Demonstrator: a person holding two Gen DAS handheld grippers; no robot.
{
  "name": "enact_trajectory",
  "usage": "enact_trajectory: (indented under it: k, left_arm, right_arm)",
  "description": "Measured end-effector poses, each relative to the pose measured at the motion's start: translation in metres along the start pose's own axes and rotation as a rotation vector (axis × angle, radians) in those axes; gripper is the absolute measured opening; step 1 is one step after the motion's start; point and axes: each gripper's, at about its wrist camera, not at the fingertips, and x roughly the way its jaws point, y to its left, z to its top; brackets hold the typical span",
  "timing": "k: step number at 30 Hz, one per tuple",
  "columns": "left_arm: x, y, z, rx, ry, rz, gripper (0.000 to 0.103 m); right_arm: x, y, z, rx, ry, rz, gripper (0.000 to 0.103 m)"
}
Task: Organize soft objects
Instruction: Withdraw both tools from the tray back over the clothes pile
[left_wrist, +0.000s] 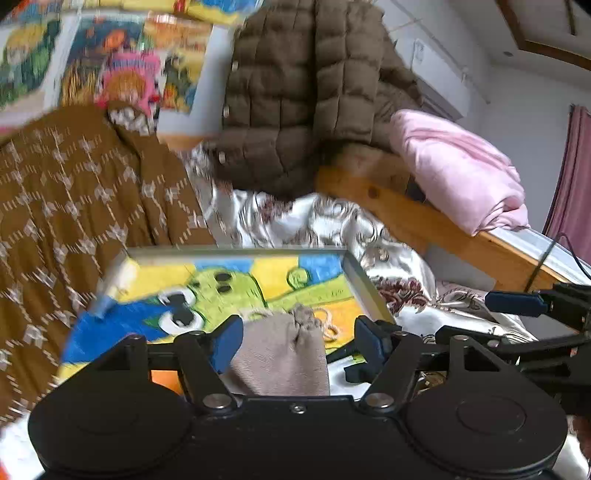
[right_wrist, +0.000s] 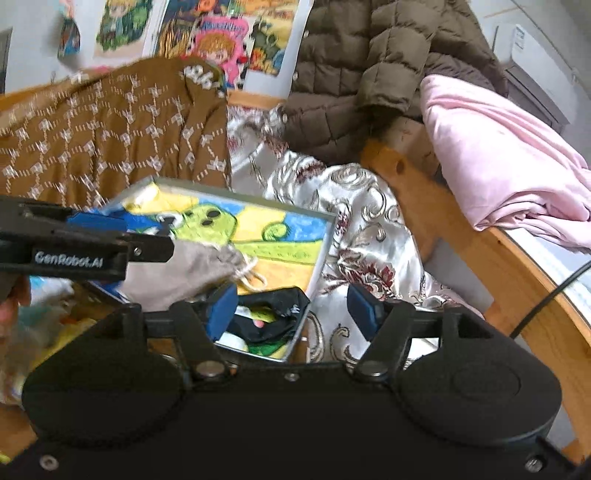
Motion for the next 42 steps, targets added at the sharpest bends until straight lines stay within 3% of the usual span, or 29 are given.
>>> enact_trajectory:
  k: [4, 9, 15, 21, 33, 42]
  left_arm:
    - [-0.041, -0.007, 0.001, 0.041, -0.059, 0.044, 0.076]
    - [-0.094, -0.012, -0.004, 0.053, -0.131, 0.05, 0.086]
    - [-0.156, -0.018, -0.016, 0.091, -0.211, 0.09, 0.091]
    - [-0.212, -0.02, -0.024, 0.09, -0.227, 0.111, 0.097]
    - [-0.302, -0.032, -0.047, 0.074, -0.234, 0.126, 0.102]
    - [-0.33, -0.048, -0.078, 0.076, -0.196, 0.082, 0.102]
  right_arm:
    - [-0.031, 0.002, 0.005, 0.024, -0.041, 0.026, 0.069]
    - [-0.076, 0.009, 0.009, 0.028, -0.102, 0.054, 0.086]
    - [-0.131, 0.017, 0.012, 0.032, -0.16, 0.08, 0.092]
    - [-0.19, 0.024, 0.008, 0.069, -0.223, 0.106, 0.102]
    - [-0.28, 0.035, -0.021, 0.108, -0.289, 0.192, 0.102]
    - [-0.308, 0.042, -0.054, 0.166, -0.24, 0.169, 0.102]
